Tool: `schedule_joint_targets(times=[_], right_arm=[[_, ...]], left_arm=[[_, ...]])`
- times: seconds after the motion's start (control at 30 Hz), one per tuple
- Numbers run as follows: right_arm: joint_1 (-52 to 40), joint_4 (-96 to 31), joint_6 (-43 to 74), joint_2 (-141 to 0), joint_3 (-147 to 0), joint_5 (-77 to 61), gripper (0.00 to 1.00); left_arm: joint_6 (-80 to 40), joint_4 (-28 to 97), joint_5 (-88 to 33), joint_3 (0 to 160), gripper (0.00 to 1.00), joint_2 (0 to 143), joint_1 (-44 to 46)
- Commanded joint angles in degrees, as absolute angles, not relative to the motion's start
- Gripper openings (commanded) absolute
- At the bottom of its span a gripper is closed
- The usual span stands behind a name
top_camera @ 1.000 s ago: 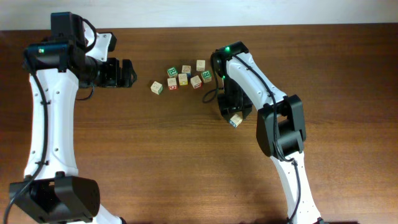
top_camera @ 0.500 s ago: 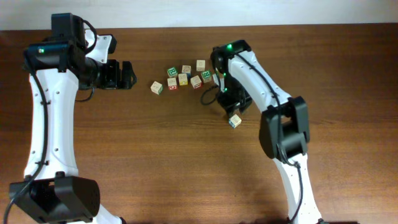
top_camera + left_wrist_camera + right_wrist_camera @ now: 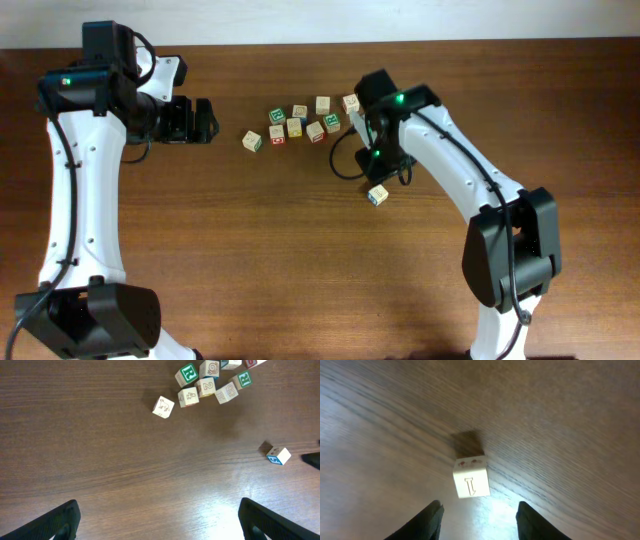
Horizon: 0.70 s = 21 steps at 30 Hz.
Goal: Rotate 5 blocks
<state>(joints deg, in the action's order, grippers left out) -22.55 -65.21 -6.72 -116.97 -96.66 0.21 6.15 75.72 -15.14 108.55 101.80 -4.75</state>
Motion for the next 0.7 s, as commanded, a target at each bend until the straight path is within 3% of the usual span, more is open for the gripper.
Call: schedule_joint_targets(times=[0.0, 0.13, 0.47, 0.67], right_arm=[[-22.5, -61.1, -8.6, -116.0, -92.1, 0.7, 0.49], [-22.4, -56.8, -8.6, -116.3, -87.4, -1.6, 0.53], [-22.4, -53.7, 0.2, -117.8, -85.3, -0.6, 0.53], [-22.4, -53.7, 3.3, -117.8, -85.2, 0.0, 0.45]], left_arm=[[5.4, 75.8, -15.0, 109.6, 0.99, 102.3, -5.0], [5.4, 75.8, -15.0, 109.6, 0.99, 102.3, -5.0], [5.4, 75.7, -15.0, 109.6, 0.99, 102.3, -5.0], [5.4, 75.7, -15.0, 109.6, 0.99, 102.3, -5.0]])
